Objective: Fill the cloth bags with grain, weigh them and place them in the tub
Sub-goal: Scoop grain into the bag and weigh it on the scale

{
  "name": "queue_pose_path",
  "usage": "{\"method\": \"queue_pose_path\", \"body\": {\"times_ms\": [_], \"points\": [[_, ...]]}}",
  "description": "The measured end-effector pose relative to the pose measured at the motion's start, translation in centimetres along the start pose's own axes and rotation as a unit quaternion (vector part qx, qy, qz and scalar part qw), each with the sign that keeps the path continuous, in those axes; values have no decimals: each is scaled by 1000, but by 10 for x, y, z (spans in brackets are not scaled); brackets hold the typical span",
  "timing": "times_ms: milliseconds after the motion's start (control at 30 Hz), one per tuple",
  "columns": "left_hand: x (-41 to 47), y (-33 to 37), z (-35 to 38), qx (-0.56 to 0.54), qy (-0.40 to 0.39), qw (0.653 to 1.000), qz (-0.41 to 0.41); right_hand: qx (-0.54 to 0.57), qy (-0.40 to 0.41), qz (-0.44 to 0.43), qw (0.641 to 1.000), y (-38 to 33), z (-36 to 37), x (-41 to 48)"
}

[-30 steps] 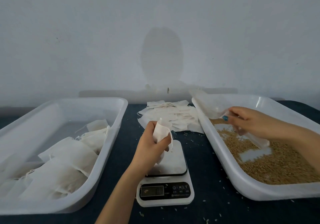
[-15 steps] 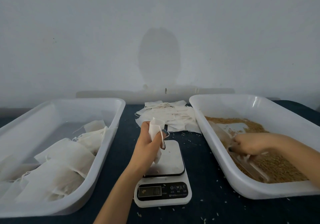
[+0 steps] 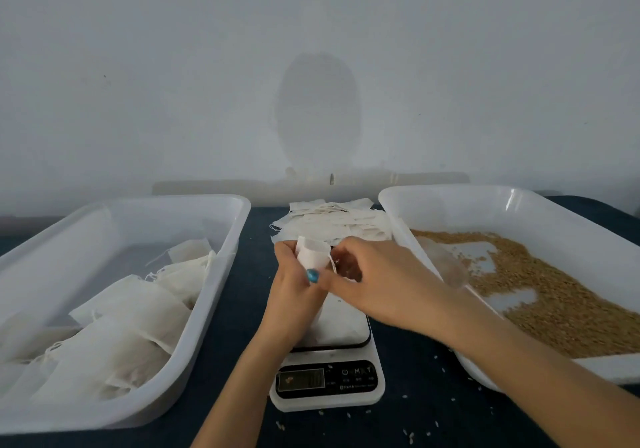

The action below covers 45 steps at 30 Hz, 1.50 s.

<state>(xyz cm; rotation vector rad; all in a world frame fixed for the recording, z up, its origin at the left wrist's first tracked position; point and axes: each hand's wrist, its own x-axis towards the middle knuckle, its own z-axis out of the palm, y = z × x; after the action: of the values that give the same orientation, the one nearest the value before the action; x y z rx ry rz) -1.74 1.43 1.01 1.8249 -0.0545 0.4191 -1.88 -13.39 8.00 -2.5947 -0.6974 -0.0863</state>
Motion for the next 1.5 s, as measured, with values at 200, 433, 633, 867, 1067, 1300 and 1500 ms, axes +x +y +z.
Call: {"method": "queue_pose_path", "body": {"times_ms": [200,433,633,867,1067,1300,1500], "points": [[-1,4,-5,-3,-19,1000,3,25,152,5,988,8,20,11],[4,13,-24,-142,-40,989,15,153,248,-9,957,11,23,15],[11,2,-29,-69,-23,997,28,241,223,35,944,26,42,24],[15,-29,-32,239,-20,971,9,230,172,39,957,60,87,24],[16,-33,-23,137,-24,990,-30,207,188,22,960,71,92,23],[15,-34,-15,135,-51,989,-36,210,194,53,957,77,96,22],[15,-36,-14,129,-51,990,-31,206,202,68,955,78,95,22]]}}
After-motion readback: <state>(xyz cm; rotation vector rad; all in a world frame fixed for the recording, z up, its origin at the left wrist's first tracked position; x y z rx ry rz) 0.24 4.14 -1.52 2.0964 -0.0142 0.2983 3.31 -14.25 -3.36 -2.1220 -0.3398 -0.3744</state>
